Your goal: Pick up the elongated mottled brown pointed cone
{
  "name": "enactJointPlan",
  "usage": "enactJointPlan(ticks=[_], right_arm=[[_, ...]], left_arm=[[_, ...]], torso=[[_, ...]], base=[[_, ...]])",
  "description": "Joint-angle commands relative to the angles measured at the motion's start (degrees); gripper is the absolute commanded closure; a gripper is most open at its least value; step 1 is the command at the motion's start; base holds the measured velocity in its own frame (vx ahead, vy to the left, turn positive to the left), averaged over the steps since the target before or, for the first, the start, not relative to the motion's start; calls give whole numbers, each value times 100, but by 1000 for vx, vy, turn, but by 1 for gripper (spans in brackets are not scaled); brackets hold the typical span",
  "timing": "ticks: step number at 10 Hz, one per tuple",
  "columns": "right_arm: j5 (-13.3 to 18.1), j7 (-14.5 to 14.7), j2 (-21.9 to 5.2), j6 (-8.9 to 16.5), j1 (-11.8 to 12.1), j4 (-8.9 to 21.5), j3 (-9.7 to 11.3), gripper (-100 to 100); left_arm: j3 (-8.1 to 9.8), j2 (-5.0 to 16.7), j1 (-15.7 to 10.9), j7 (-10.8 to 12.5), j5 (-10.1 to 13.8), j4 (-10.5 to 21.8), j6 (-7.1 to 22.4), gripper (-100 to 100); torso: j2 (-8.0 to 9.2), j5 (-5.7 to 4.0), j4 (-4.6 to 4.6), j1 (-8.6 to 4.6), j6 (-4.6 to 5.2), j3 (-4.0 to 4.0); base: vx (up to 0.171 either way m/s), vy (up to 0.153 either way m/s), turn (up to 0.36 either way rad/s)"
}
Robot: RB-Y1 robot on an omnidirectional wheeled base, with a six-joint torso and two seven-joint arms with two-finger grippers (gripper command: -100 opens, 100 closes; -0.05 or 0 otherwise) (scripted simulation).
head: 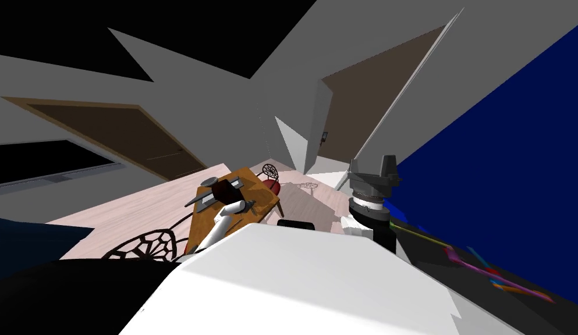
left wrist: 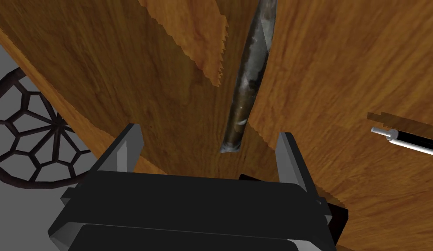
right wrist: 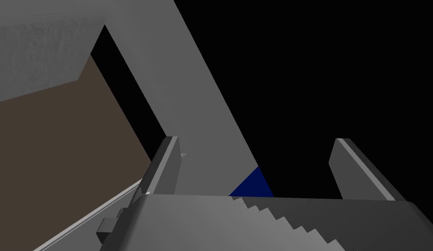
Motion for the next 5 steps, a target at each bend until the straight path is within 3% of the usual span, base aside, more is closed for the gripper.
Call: enactJointPlan(ticks=[1,3,5], right_arm=[[0,0,0,0,0,0,0,0],[0,0,0,0,0,0,0,0],[0,0,0,0,1,0,0,0]], left_arm=[[20,42,-57,-106,51,175,111,-100],[96,178,-187,-345,156,554,467,-100],[129,239,-242,-447,201,713,693,-100]], torso=[[0,0,0,0,0,0],[1,0,0,0,-1,0],[0,1,0,1,-4,0]], base=[[4,13,-65],[4,13,-156],[5,16,-77]])
